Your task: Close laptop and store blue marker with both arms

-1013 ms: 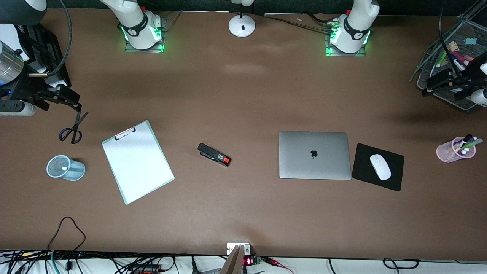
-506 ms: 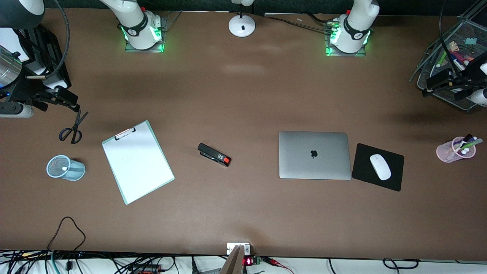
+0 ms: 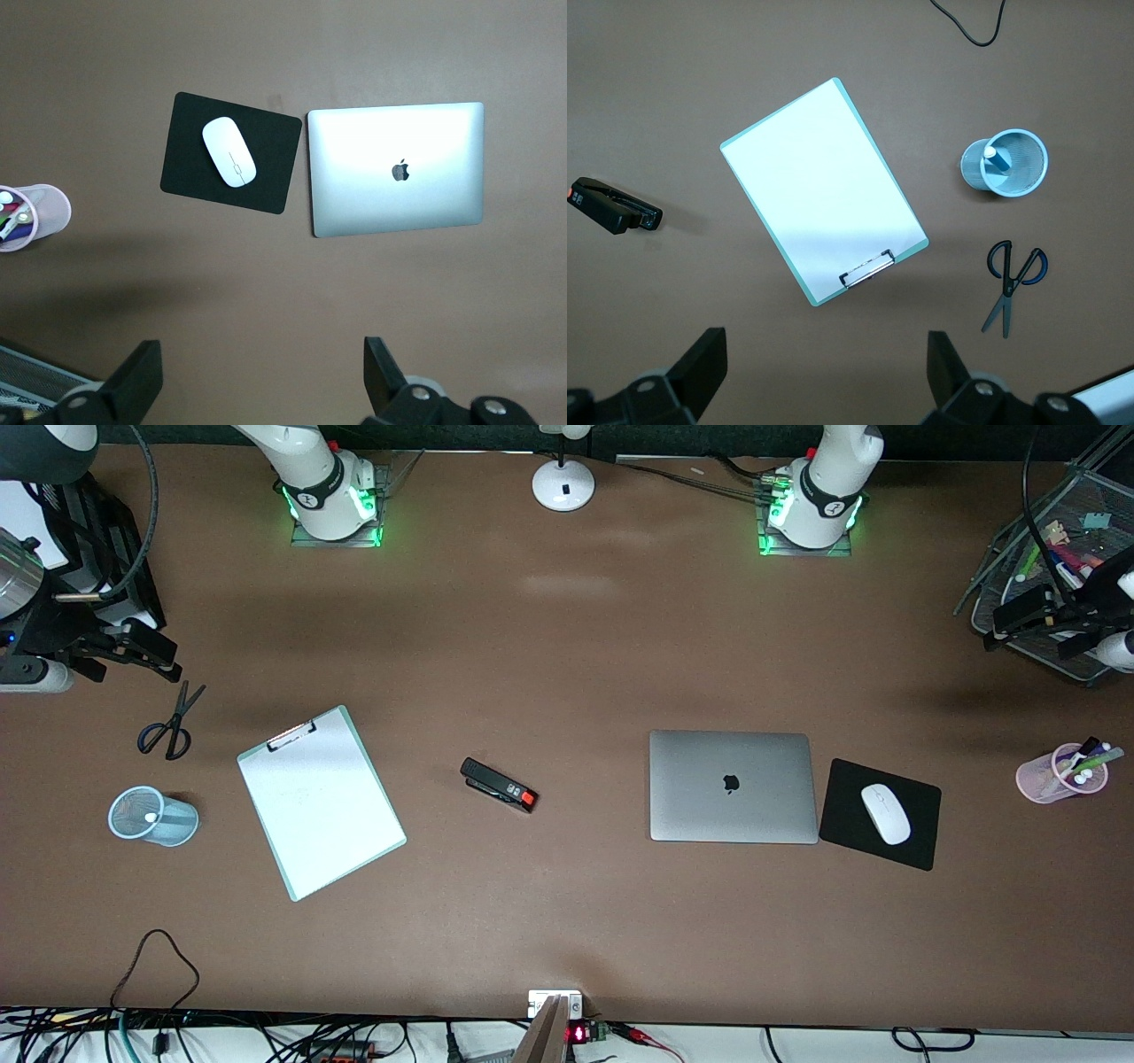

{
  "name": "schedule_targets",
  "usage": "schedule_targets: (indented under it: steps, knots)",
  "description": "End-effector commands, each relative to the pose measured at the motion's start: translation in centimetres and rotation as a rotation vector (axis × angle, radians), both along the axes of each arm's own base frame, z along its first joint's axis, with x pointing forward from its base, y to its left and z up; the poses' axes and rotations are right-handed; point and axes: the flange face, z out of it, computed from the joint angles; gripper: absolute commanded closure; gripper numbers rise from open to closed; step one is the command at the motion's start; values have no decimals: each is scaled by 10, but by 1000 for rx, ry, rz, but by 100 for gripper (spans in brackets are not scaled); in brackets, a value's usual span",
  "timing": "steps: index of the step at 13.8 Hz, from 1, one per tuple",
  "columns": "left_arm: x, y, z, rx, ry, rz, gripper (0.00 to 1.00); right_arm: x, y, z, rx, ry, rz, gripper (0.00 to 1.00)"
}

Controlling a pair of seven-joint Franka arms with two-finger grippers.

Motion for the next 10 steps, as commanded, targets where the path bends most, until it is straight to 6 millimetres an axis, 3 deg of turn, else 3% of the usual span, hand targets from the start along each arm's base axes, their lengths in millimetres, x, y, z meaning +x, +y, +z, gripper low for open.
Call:
schedule_targets:
  steps: [1, 7, 10]
  knots:
    - [2, 2, 6, 21, 7, -8, 0, -5, -4, 5, 17, 0, 10, 0]
    - [2, 1, 6, 23, 9, -8, 0, -9, -2, 13, 19, -9, 12, 0]
    - [2, 1, 6, 26, 7, -14, 0, -15, -10, 12, 19, 15, -2, 0]
